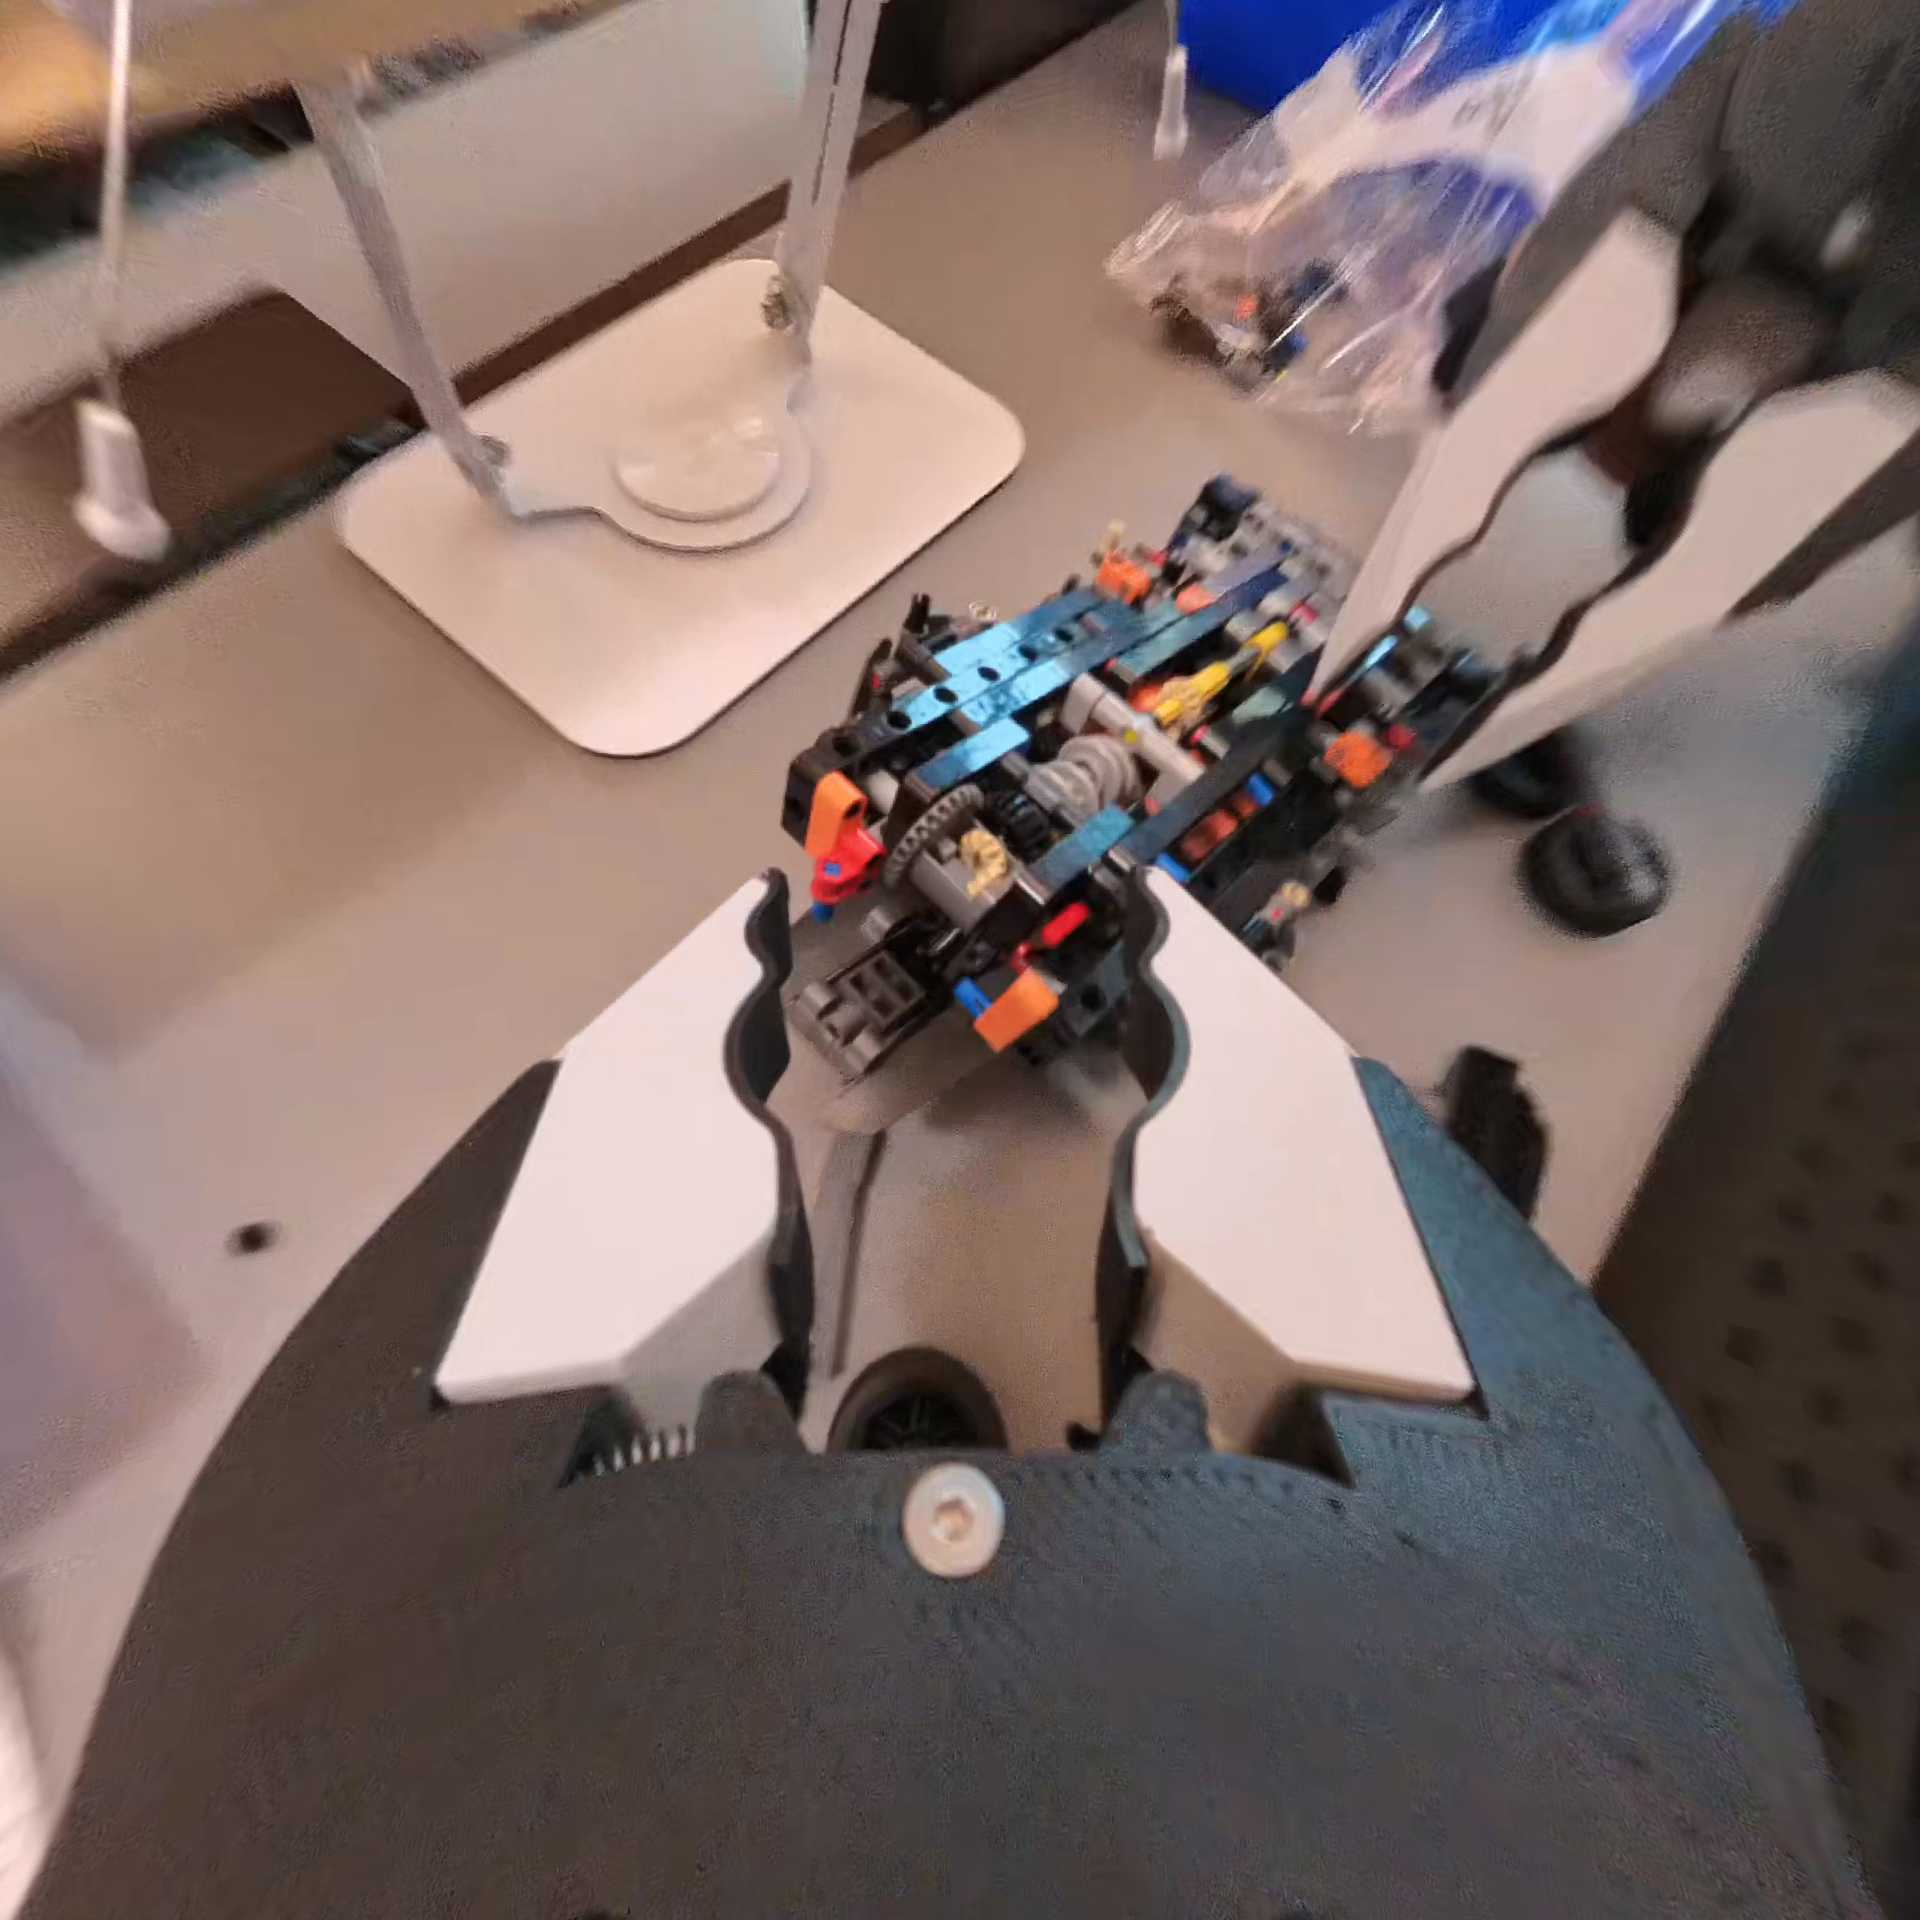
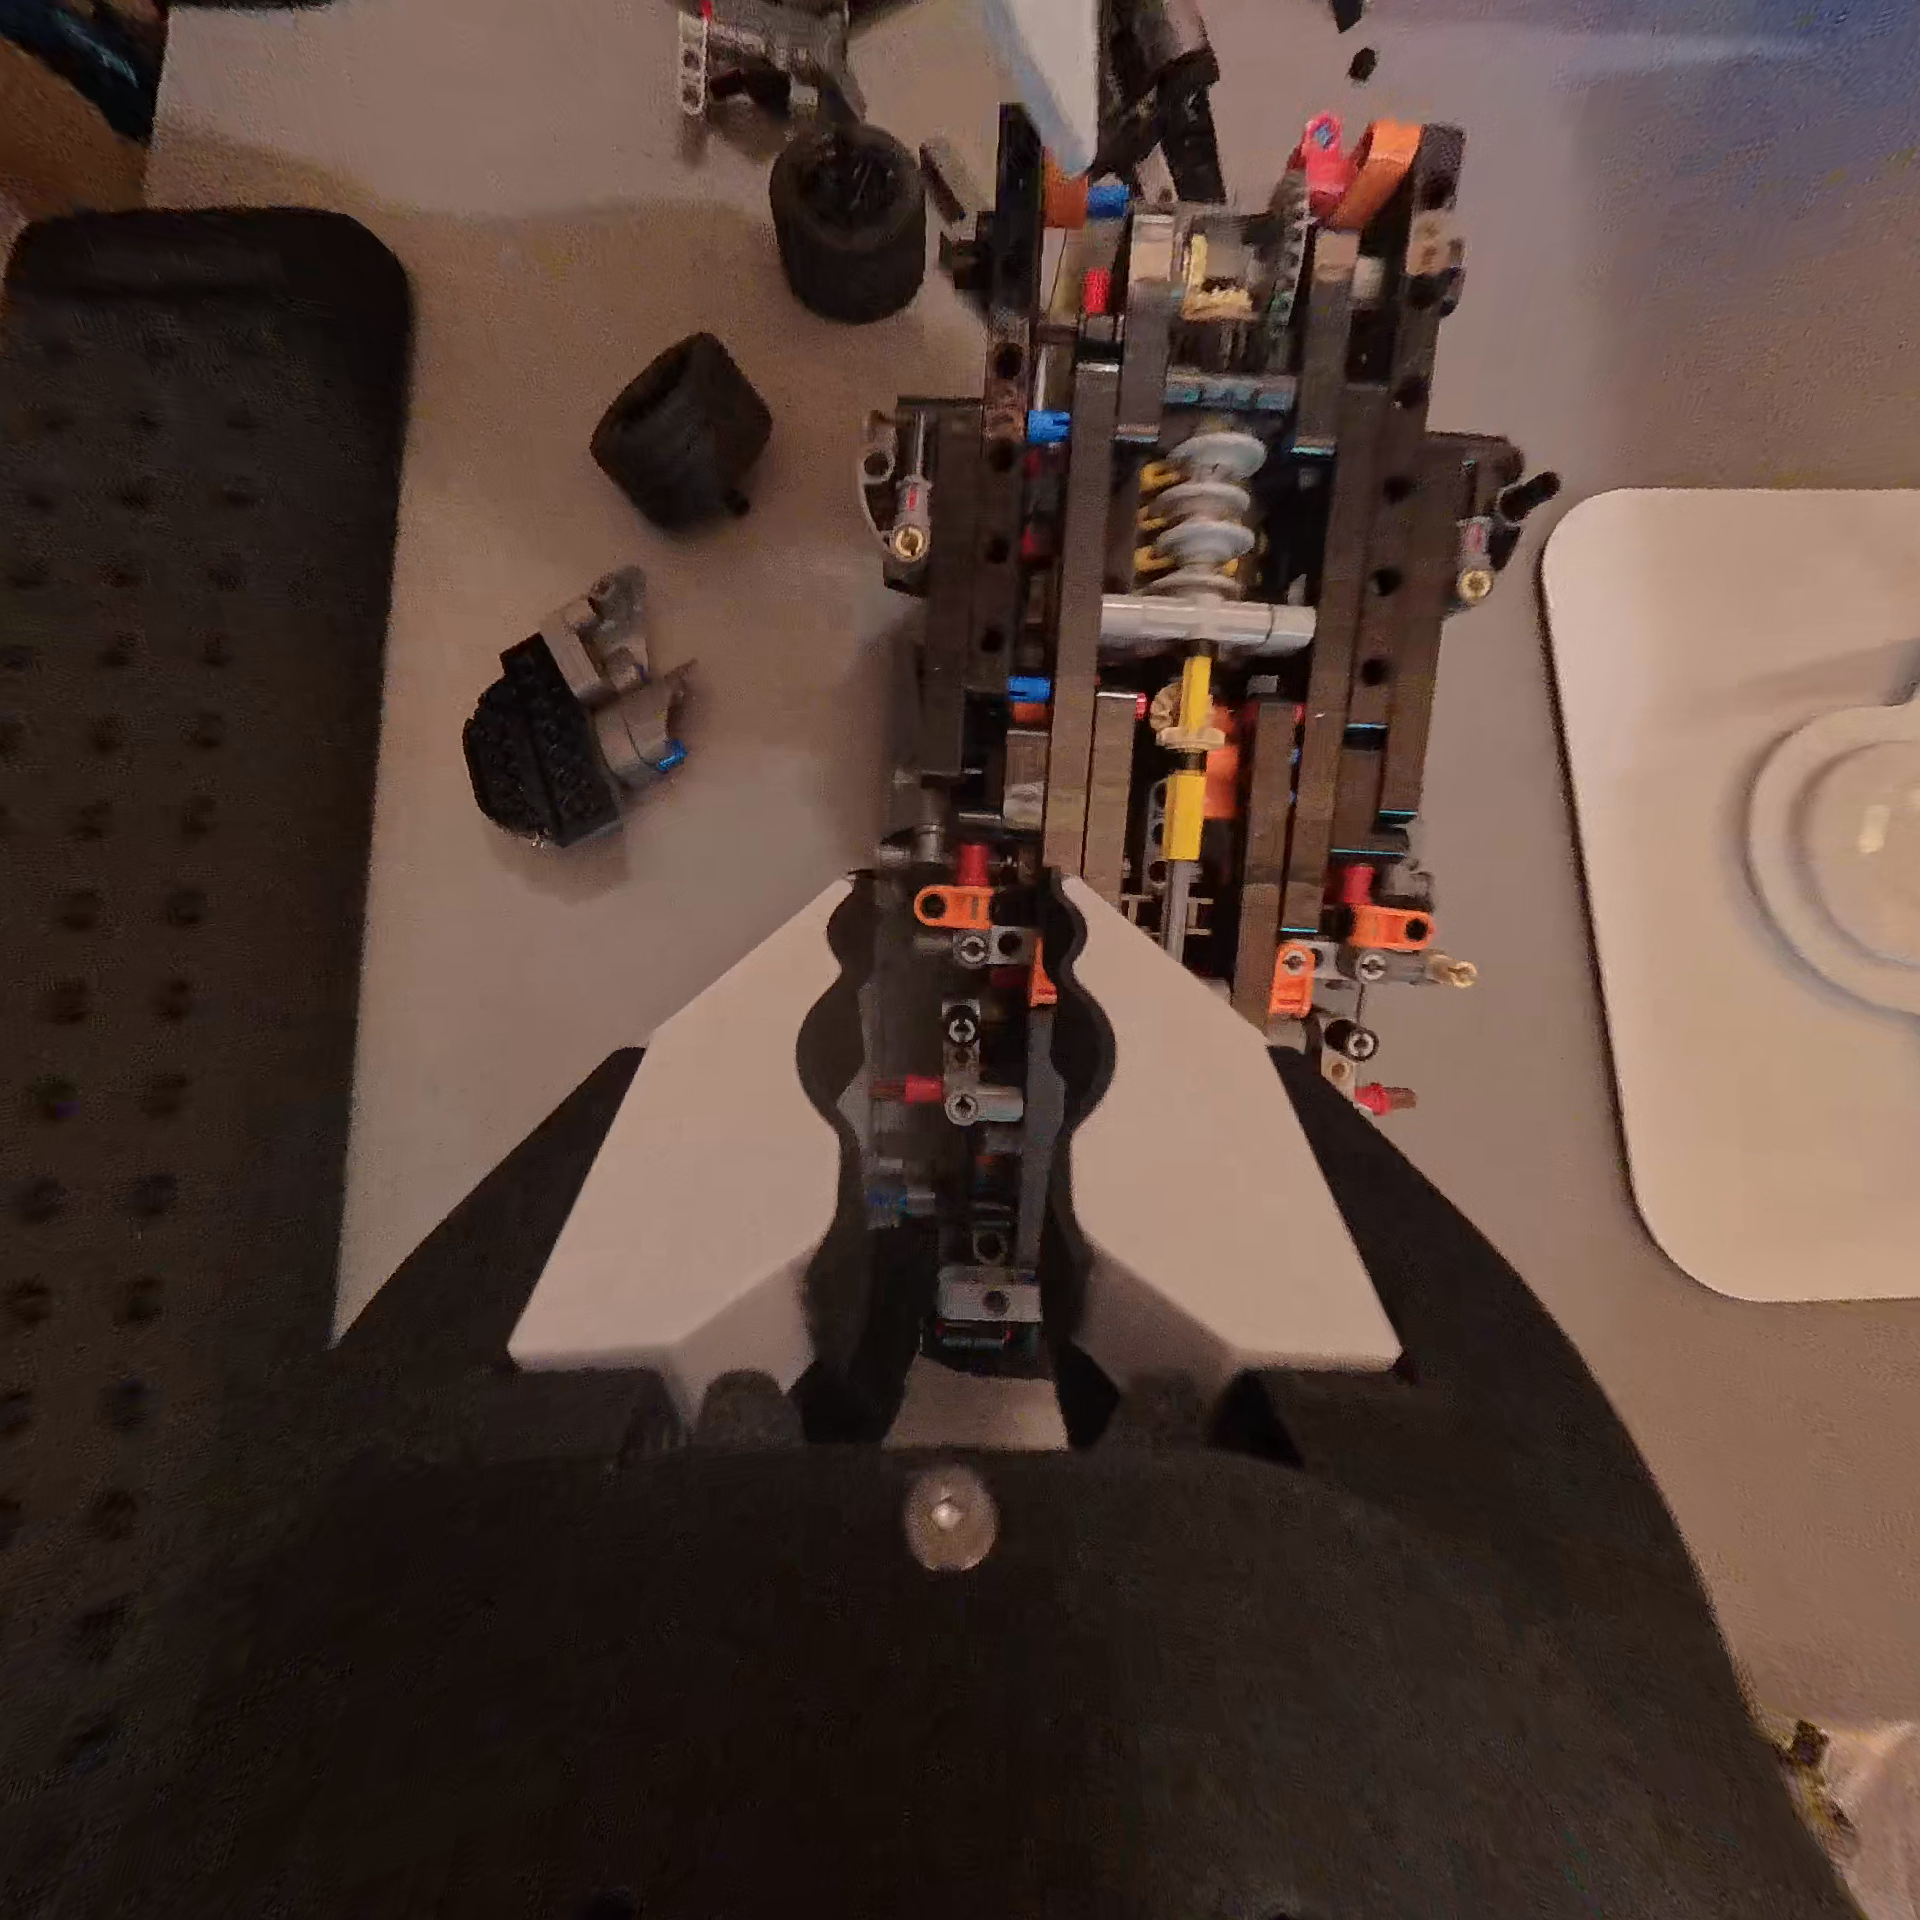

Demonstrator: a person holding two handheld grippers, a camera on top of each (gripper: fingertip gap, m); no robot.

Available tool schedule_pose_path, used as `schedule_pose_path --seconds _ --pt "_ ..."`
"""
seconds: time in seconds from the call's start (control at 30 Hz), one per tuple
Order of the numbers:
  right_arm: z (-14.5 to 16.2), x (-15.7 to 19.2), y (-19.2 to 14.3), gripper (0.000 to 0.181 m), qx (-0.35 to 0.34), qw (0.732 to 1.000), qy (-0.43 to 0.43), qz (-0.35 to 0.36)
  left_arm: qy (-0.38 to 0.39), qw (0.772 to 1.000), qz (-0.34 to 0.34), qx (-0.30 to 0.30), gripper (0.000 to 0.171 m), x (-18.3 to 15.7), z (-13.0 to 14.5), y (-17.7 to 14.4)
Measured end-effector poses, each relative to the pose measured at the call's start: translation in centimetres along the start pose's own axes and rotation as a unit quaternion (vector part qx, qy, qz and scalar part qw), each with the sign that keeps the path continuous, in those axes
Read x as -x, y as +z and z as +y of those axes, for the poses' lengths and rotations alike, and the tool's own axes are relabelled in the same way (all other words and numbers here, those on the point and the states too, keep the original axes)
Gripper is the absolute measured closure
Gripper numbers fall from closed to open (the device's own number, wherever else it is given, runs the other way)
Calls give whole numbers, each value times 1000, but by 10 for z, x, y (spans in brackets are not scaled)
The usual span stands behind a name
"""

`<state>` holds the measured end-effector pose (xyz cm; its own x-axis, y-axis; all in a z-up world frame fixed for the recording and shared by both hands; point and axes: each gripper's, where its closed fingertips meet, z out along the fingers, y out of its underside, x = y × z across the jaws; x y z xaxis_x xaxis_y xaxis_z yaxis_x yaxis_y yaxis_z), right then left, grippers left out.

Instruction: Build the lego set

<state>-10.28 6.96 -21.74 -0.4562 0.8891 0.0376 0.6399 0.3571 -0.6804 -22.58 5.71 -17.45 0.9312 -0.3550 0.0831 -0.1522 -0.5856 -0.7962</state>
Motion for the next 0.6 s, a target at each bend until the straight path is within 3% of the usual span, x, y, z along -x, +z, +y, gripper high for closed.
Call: schedule_pose_path --seconds 0.1,0.2,0.33,0.47,0.6 --pt "0 0 2 160 -13 1000 7 -3 -106 987 123 10 105 -3 -3 14" --pt "0 -2 4 174 -32 999 11 -8 -161 969 186 32 111 -3 2 31" --pt "3 -2 2 181 -37 999 8 -10 -166 964 206 29 133 -6 5 45" --pt "2 -9 -5 181 -43 999 13 10 -112 977 183 -11 135 -11 -5 44" --pt "1 -27 -24 178 -60 997 15 56 -9 990 119 -76 137 -23 -32 30"
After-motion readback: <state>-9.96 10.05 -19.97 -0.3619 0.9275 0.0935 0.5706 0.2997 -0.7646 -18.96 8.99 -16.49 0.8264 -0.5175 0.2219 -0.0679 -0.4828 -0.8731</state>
